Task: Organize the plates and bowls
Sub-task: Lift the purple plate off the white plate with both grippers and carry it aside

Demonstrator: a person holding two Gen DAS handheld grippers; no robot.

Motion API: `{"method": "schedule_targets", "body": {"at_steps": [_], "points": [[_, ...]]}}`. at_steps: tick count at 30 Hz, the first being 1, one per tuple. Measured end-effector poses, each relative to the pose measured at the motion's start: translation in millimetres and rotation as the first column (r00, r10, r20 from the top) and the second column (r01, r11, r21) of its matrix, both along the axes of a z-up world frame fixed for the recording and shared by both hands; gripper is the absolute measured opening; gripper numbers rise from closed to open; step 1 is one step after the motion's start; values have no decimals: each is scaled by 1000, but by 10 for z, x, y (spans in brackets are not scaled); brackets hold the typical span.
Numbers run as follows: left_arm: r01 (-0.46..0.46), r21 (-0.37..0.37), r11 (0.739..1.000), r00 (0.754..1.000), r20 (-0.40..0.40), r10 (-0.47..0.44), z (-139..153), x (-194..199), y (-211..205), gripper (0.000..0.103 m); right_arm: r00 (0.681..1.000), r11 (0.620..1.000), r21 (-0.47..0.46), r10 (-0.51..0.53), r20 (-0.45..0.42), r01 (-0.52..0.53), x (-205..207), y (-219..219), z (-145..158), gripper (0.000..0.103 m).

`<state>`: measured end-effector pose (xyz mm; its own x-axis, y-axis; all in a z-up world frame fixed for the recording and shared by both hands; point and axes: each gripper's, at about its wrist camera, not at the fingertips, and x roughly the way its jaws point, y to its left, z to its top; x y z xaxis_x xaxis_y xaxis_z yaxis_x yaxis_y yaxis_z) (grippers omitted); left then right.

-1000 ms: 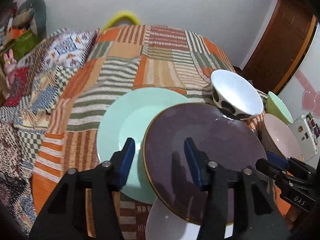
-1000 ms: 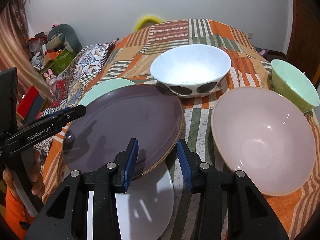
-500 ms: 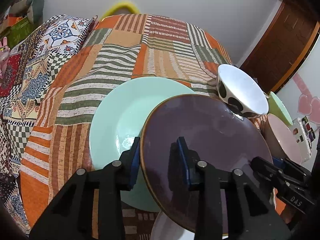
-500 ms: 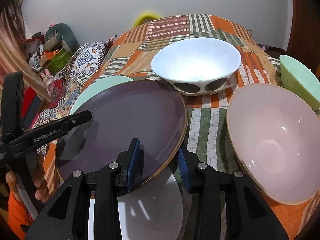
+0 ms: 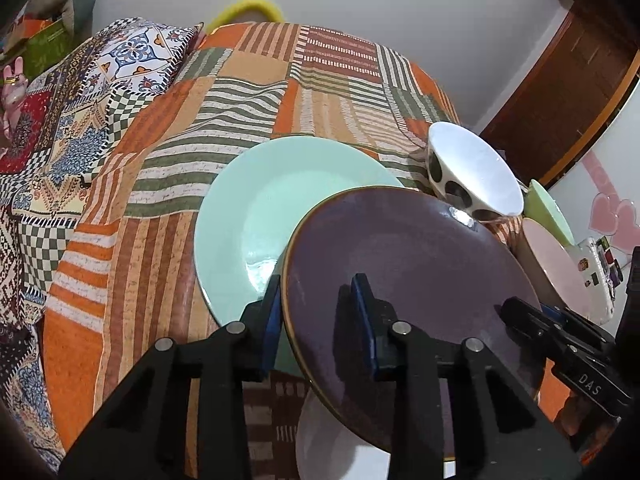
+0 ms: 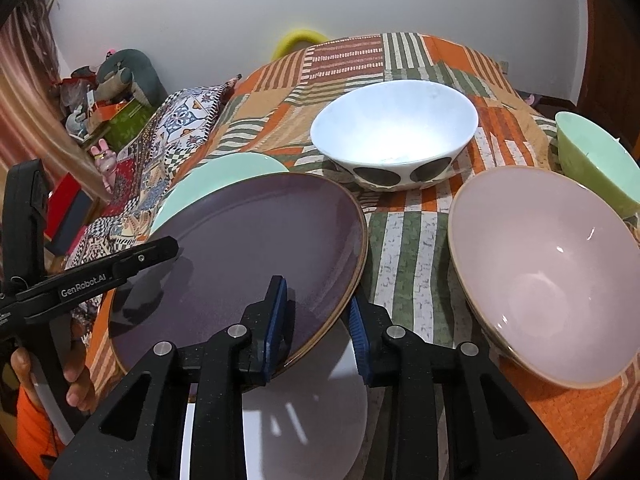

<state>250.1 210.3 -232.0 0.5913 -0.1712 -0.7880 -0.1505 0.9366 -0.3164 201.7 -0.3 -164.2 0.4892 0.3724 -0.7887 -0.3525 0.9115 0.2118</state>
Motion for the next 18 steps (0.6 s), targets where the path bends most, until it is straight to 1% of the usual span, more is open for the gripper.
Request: {"method": "schedule_targets", "body": {"at_steps": [6, 11, 18], "points": [[-6, -4, 1000, 1000, 30, 6, 107, -196, -75, 33, 1000, 1000, 0, -2, 22, 2, -53, -19, 75, 27], [-4, 35, 999, 998, 66, 2, 275, -337, -203, 33, 999, 1000, 22, -9, 38, 8, -116, -73, 152, 27], [20, 50, 999, 994, 105, -25, 506, -578, -403, 33, 997, 999, 33, -25, 67, 23, -263, -211, 334, 28]]}}
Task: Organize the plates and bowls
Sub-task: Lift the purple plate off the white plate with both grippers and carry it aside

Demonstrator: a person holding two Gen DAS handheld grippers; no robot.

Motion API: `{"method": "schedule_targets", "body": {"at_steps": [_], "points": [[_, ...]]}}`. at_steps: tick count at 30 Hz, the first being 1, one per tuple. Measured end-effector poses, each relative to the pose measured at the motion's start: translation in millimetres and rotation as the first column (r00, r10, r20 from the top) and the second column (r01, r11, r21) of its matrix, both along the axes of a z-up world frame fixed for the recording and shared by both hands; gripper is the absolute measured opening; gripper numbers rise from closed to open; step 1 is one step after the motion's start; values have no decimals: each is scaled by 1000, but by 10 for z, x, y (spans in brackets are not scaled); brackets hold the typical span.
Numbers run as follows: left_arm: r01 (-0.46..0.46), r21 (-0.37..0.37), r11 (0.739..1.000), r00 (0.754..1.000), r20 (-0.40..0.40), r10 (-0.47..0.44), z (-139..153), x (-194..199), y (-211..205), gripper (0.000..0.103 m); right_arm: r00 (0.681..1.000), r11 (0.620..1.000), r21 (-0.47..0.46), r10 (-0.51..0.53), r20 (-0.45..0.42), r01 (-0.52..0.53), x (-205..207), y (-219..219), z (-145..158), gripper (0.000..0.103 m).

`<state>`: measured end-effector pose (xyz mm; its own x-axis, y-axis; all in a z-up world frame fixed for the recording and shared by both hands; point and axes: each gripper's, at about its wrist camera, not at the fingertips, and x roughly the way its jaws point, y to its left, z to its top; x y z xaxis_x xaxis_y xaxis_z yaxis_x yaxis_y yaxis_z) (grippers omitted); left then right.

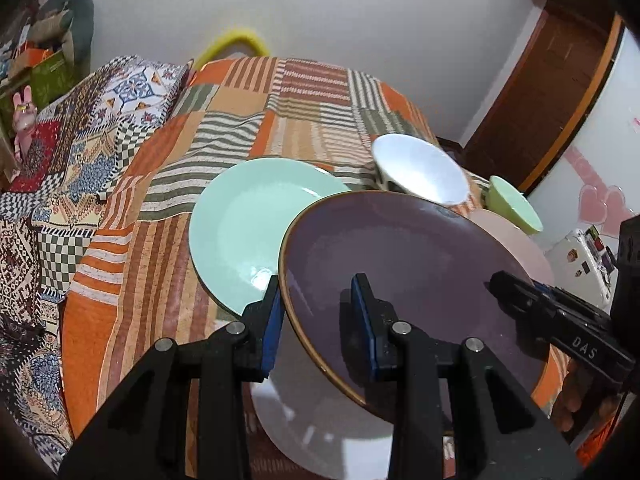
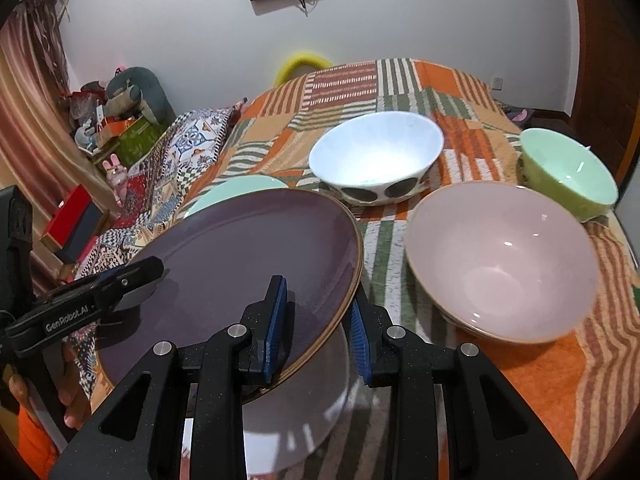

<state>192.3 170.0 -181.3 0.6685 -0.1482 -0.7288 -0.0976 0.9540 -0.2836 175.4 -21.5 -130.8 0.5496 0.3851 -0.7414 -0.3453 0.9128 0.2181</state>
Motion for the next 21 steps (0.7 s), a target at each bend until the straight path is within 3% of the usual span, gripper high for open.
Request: {"method": "schedule_targets", "body": {"at_steps": [13, 21], "points": [[53, 16, 998, 997, 49, -53, 341, -472, -481, 33, 999, 1000, 19, -24, 45, 23, -404, -384, 255, 27], [91, 21, 996, 994, 51, -92, 401, -671, -789, 33, 997, 999, 15, -51, 65, 50, -616, -632, 324, 27]]}}
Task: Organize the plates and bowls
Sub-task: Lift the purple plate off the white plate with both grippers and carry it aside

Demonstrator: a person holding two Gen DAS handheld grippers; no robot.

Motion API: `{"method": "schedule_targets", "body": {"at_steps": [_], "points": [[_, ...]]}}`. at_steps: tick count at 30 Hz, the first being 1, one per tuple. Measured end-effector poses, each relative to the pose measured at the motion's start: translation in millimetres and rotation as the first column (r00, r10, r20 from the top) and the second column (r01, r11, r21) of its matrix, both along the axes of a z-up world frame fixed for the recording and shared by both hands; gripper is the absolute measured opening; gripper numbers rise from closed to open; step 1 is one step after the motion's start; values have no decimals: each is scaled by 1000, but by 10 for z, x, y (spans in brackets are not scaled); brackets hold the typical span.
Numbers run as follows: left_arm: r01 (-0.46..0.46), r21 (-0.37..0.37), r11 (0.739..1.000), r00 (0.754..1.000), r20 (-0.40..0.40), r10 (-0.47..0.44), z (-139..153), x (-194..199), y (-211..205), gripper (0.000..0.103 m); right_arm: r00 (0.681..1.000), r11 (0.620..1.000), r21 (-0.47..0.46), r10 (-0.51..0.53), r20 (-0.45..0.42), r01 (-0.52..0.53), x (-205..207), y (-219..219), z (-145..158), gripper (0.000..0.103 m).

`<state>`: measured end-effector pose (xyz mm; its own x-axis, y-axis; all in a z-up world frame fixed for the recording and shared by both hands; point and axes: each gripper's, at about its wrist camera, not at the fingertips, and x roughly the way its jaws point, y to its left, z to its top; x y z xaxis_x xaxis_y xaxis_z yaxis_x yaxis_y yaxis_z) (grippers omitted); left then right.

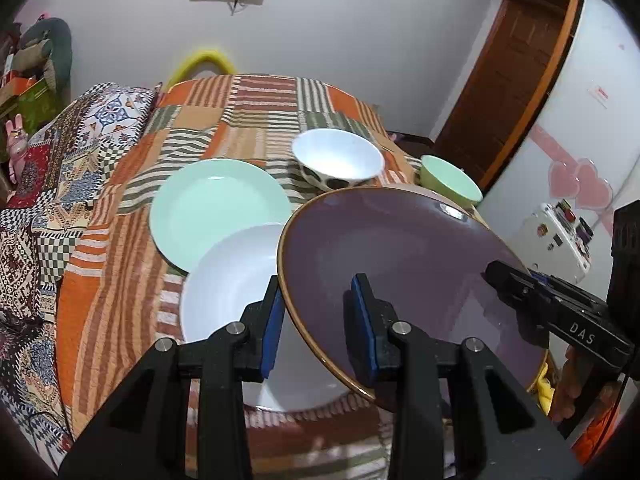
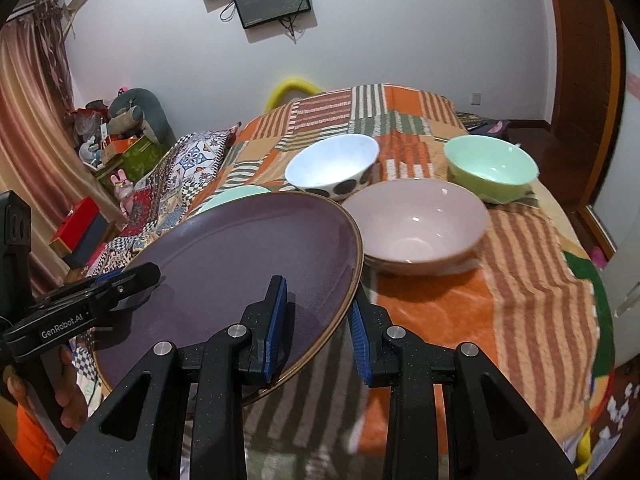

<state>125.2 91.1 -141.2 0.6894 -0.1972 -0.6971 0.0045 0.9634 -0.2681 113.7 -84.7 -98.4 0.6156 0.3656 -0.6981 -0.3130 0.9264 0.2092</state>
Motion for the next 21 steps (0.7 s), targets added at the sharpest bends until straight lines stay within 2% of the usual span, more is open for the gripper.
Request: {"method": "schedule_targets", "body": {"at_steps": [7, 16, 21], "points": [[49, 10, 999, 999, -15, -49, -51, -84, -310, 33, 999, 999, -1, -43, -9, 43, -165, -277, -38, 28], [104, -21, 994, 992, -64, -105, -230, -8, -634, 33, 994, 995, -15, -99, -46, 99, -325, -612, -178, 27], [136, -9, 991, 987, -86, -136, -332, 46, -824, 33, 990, 992, -18, -126, -65, 125, -367, -770, -245, 27]]}}
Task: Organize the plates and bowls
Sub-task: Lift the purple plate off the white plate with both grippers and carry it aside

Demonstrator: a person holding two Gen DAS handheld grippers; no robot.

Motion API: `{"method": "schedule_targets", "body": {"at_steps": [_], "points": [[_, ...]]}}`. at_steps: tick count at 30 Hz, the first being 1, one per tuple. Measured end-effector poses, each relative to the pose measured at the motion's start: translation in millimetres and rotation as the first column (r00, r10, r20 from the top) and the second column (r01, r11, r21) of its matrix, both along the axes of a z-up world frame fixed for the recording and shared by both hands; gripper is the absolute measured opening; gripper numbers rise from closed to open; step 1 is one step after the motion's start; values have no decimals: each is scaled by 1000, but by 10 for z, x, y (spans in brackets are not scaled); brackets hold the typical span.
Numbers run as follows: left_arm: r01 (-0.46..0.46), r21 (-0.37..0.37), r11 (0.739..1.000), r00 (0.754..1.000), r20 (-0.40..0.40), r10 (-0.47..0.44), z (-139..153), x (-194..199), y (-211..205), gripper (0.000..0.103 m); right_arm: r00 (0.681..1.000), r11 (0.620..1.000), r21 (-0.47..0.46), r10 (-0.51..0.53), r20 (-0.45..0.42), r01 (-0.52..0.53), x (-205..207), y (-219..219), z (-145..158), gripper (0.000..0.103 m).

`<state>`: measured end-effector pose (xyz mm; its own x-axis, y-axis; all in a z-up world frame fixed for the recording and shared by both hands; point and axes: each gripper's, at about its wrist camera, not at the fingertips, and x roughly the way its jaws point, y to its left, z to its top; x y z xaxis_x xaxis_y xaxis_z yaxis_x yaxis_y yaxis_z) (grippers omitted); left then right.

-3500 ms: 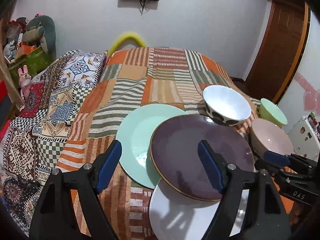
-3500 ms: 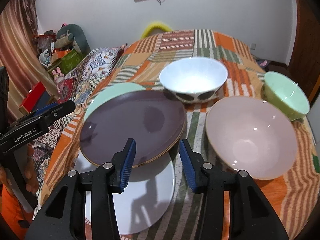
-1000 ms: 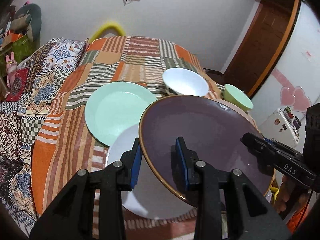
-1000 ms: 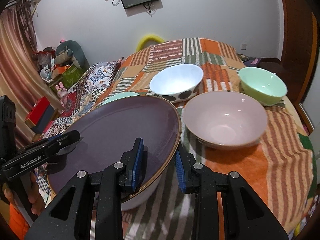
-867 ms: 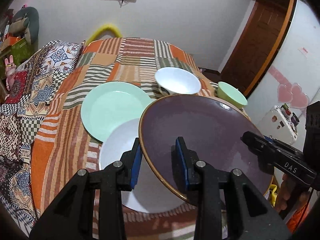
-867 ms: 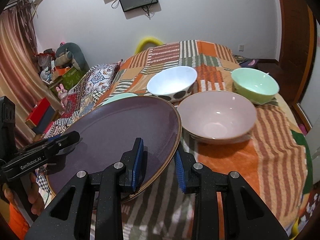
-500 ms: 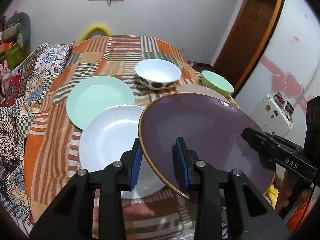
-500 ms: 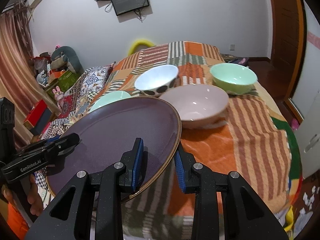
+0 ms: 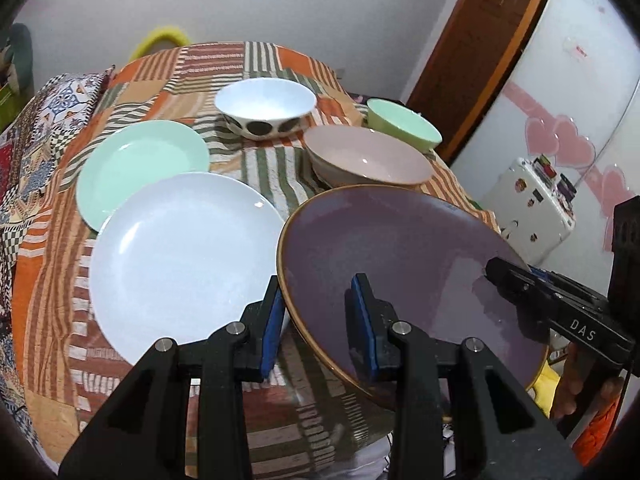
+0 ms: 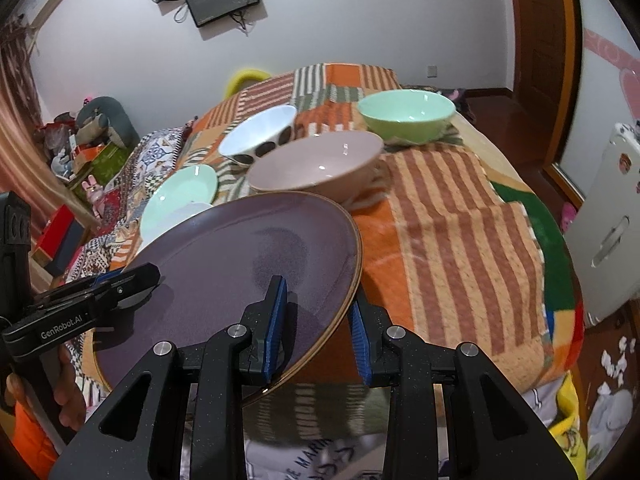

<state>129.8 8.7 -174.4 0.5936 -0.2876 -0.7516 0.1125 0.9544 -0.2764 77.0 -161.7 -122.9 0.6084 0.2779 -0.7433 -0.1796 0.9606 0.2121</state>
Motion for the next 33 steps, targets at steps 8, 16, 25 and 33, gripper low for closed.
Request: {"method": "schedule_targets", "body": {"at_steps": [8, 16, 25, 33], "points": [[22, 0, 1000, 999, -38, -22, -162, 137, -161, 33, 999, 999, 7, -34, -32, 34, 20, -185, -112, 28], [36, 35, 999, 997, -65, -34, -311, 242, -263, 33, 996, 999, 18, -47, -70, 48, 127, -294, -280, 27], [44, 26, 999, 989, -146, -40, -581, 258, -259, 33, 992, 999, 6, -33, -122, 34, 106, -301, -458, 27], [40, 51, 998, 989, -148, -32, -622, 243, -268, 33, 990, 1000, -17, -21, -143, 19, 146, -280, -472, 28]]}}
